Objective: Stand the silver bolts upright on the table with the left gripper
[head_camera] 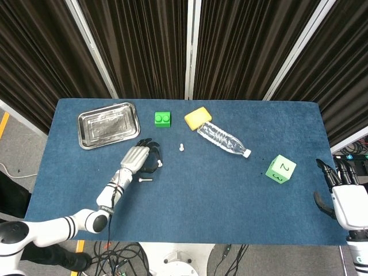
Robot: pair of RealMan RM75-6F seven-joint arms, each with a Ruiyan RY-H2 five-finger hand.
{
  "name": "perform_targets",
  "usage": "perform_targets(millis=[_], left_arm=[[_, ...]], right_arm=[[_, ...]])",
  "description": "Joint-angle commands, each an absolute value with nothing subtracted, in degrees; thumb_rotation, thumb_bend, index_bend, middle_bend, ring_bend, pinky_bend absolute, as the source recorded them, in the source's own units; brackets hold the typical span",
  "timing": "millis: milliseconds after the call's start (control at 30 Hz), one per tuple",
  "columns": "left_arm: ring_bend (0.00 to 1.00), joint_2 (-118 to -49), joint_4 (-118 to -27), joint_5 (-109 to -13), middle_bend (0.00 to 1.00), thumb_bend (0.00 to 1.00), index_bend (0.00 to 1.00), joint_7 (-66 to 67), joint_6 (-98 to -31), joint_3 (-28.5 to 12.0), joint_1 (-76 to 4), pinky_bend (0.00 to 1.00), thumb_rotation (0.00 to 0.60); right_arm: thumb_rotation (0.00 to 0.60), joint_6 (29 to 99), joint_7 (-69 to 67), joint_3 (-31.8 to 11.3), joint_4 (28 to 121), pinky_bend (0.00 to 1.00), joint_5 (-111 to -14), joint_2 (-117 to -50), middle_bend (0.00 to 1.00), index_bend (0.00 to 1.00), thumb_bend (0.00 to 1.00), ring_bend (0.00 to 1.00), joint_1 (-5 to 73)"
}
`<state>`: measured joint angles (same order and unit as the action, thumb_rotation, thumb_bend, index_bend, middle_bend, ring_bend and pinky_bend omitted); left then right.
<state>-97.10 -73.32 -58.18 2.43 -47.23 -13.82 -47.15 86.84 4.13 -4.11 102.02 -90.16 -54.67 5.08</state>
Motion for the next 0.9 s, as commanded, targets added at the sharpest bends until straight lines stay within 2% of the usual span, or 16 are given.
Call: perform_targets(millis=[33,233,433,567,900], left_arm=[[0.00,-95.36,-75.13,-59.36,0.17,0.40,0.46,2.29,-49.05,-13.34,-45.73,0.00,0.543],[0.00,-92.55,-78.41,-60.12,0.17,0.40,0.46,4.18,-52.17,-10.78,-42.42,0.00,0.547],[0.00,-92.84,-80.83,-60.64,0.17,0.39,0.46,9.10,-53.87,-7.75,-40.93,0.00,0.555],[0.00,-94.06,-81.86,-60.50,0.17,0.34,0.46,11.94,-54.98,-7.31,-40.73,0.00,0.566],[0.00,-95.57,-82.36,-59.44,0.17,0.33,0.47,16.47,-55.56,-6.74,-40.44,0.00,0.591]], right_arm=[[0.600,86.76,3.97,-4.14,101.90,0.02,-90.21,-54.63,0.22,0.08,0.30,0.00,5.18],[0.600,86.45,3.48,-4.14,101.46,0.02,-90.43,-54.73,0.22,0.08,0.30,0.00,5.46],[0.600,86.31,3.10,-4.08,101.01,0.02,-90.84,-55.01,0.22,0.08,0.30,0.00,5.72],[0.600,86.57,2.99,-4.04,100.96,0.02,-90.99,-55.00,0.22,0.08,0.30,0.00,5.63],[0.600,86.86,2.77,-3.96,100.85,0.02,-90.85,-54.77,0.22,0.08,0.30,0.00,5.39]])
